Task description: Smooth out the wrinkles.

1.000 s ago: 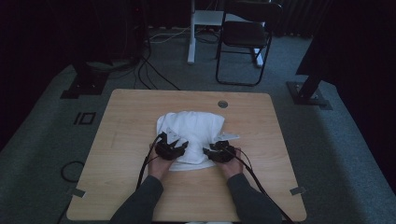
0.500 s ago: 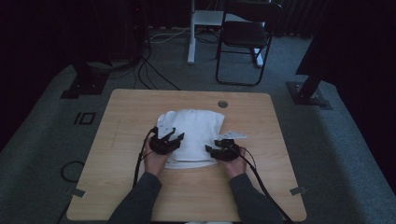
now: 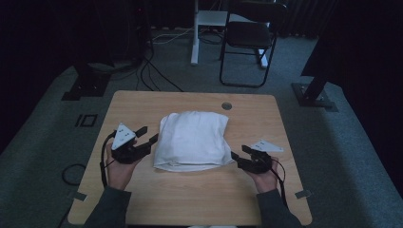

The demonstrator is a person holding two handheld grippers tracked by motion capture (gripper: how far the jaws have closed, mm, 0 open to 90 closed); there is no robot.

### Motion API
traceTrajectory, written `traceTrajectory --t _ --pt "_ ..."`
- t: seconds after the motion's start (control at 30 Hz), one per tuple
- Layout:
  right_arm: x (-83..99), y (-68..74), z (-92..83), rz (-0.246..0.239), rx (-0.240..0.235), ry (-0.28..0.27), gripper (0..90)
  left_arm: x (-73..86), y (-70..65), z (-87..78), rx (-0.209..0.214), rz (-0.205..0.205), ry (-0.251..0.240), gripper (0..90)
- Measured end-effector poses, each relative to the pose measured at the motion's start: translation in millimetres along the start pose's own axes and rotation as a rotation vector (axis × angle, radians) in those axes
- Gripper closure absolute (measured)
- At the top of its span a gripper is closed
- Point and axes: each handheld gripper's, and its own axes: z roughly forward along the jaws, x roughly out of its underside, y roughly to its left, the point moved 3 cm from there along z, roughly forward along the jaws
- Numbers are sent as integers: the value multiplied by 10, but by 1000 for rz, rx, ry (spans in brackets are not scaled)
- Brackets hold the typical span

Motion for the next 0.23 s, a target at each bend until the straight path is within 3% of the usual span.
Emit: traceTrajectory --t 0.23 --pt "242 -199 -160 37 51 38 399 242 87 -127 -21 -19 31 474"
